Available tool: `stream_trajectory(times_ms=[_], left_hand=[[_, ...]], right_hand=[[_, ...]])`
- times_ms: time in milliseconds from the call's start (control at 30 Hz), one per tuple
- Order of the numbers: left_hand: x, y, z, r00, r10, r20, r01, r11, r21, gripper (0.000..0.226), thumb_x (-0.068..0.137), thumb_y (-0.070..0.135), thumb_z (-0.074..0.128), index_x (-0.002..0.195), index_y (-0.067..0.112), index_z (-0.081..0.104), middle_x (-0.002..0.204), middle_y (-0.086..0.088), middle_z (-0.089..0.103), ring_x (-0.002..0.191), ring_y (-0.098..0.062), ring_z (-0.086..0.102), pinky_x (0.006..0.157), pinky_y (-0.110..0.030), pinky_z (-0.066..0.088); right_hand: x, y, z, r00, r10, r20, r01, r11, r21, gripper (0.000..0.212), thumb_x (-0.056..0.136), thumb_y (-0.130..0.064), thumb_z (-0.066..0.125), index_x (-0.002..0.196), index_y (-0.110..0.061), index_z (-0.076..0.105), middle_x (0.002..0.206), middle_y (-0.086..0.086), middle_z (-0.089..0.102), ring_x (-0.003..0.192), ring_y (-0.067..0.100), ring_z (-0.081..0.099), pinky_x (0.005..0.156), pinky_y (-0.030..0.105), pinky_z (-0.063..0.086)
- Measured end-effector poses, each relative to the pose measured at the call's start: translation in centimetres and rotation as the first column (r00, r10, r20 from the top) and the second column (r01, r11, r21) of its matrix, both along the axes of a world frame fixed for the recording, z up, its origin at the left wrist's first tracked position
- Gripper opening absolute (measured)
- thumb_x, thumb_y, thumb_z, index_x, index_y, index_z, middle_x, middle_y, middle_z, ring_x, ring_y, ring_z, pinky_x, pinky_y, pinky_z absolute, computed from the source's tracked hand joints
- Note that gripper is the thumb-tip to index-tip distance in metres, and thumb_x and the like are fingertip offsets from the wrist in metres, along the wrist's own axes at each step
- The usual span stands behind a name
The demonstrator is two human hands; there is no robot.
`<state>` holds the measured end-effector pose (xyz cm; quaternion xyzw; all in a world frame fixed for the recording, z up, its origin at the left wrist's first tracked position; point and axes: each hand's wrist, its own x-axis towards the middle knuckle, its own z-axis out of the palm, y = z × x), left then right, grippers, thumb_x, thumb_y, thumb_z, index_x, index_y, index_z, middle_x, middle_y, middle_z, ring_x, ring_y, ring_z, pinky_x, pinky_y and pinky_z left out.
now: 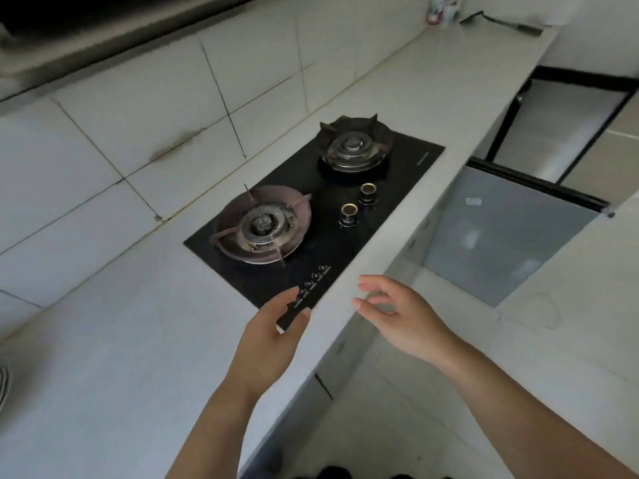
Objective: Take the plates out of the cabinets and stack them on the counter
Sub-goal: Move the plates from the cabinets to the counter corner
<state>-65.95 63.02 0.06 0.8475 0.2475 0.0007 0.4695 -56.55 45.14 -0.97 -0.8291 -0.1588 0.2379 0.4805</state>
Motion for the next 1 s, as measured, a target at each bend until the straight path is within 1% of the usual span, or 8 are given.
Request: stream_trajectory(times_ms=[67, 133, 300, 400, 533, 633, 867, 1000], left_hand=[[1.8, -4.7, 0.1, 0.998, -0.055, 0.017, 0.056, 0.998, -0.043, 0.042, 0.09, 0.037, 0.054, 0.132, 0.033, 0.048, 0.134, 0.019, 0.049, 0.119, 0.001, 0.044, 0.094, -0.012, 0.034], [3.6, -9.4, 0.2, 0.992, -0.125, 0.022, 0.126, 0.99, -0.067, 0.034, 0.09, 0.034, 0.055, 0.124, 0.039, 0.052, 0.126, 0.025, 0.051, 0.118, 0.003, 0.045, 0.08, 0.001, 0.034], [8.6, -21.1, 0.5, 0.966, -0.241, 0.091, 0.248, 0.966, -0.076, 0.037, 0.091, 0.027, 0.055, 0.127, 0.027, 0.053, 0.126, 0.016, 0.052, 0.12, -0.002, 0.046, 0.092, -0.018, 0.034], [12.6, -28.2, 0.8, 0.926, -0.364, 0.099, 0.372, 0.925, -0.082, 0.036, 0.091, 0.029, 0.055, 0.126, 0.028, 0.053, 0.123, 0.015, 0.054, 0.117, -0.003, 0.049, 0.09, -0.016, 0.033], [17.7, -37.4, 1.2, 0.86, -0.5, 0.102, 0.51, 0.84, -0.186, 0.034, 0.09, 0.032, 0.056, 0.124, 0.033, 0.054, 0.123, 0.019, 0.056, 0.115, -0.001, 0.052, 0.077, -0.003, 0.037], [20.8, -43.2, 1.2, 0.811, -0.574, 0.113, 0.584, 0.779, -0.23, 0.034, 0.09, 0.033, 0.055, 0.125, 0.033, 0.054, 0.125, 0.019, 0.055, 0.117, -0.002, 0.051, 0.085, -0.013, 0.037], [29.5, -52.7, -1.0, 0.739, -0.667, 0.095, 0.661, 0.692, -0.289, 0.035, 0.091, 0.032, 0.055, 0.126, 0.031, 0.053, 0.125, 0.017, 0.055, 0.116, -0.003, 0.051, 0.08, -0.011, 0.037], [37.1, -57.2, -2.1, 0.713, -0.696, 0.092, 0.693, 0.676, -0.251, 0.038, 0.091, 0.034, 0.053, 0.129, 0.032, 0.049, 0.12, 0.019, 0.053, 0.112, -0.001, 0.05, 0.069, -0.003, 0.035]], right_hand=[[1.0, -5.1, 0.1, 0.998, -0.055, 0.016, 0.055, 0.998, -0.01, 0.047, 0.087, -0.043, 0.057, 0.13, -0.028, 0.047, 0.127, -0.019, 0.051, 0.115, 0.001, 0.05, 0.098, 0.029, 0.046], [1.8, -10.4, 0.1, 0.994, -0.108, 0.018, 0.109, 0.994, -0.016, 0.048, 0.087, -0.045, 0.057, 0.131, -0.029, 0.046, 0.129, -0.02, 0.05, 0.115, 0.001, 0.049, 0.097, 0.032, 0.047], [3.7, -23.2, 0.0, 0.951, -0.31, 0.023, 0.31, 0.95, -0.023, 0.044, 0.087, -0.042, 0.059, 0.127, -0.029, 0.049, 0.127, -0.017, 0.052, 0.109, 0.004, 0.053, 0.098, 0.031, 0.044], [4.7, -30.4, 0.4, 0.897, -0.441, 0.029, 0.441, 0.897, 0.002, 0.042, 0.086, -0.043, 0.059, 0.125, -0.033, 0.049, 0.123, -0.019, 0.054, 0.108, 0.003, 0.054, 0.095, 0.028, 0.046], [5.4, -38.5, 0.6, 0.823, -0.567, 0.033, 0.567, 0.824, 0.007, 0.043, 0.085, -0.045, 0.059, 0.126, -0.036, 0.048, 0.121, -0.022, 0.054, 0.108, 0.0, 0.053, 0.085, 0.02, 0.043], [6.1, -42.9, 0.3, 0.767, -0.642, 0.017, 0.642, 0.767, 0.005, 0.044, 0.085, -0.045, 0.059, 0.126, -0.035, 0.049, 0.122, -0.021, 0.054, 0.108, 0.0, 0.054, 0.085, 0.021, 0.044], [12.7, -51.8, -0.9, 0.68, -0.733, 0.009, 0.733, 0.68, -0.01, 0.043, 0.085, -0.042, 0.06, 0.126, -0.034, 0.05, 0.12, -0.019, 0.056, 0.107, 0.002, 0.056, 0.074, 0.012, 0.043], [20.2, -56.4, -1.2, 0.659, -0.752, 0.026, 0.752, 0.659, -0.005, 0.044, 0.085, -0.043, 0.06, 0.127, -0.031, 0.05, 0.12, -0.018, 0.057, 0.107, 0.004, 0.057, 0.072, 0.015, 0.044]])
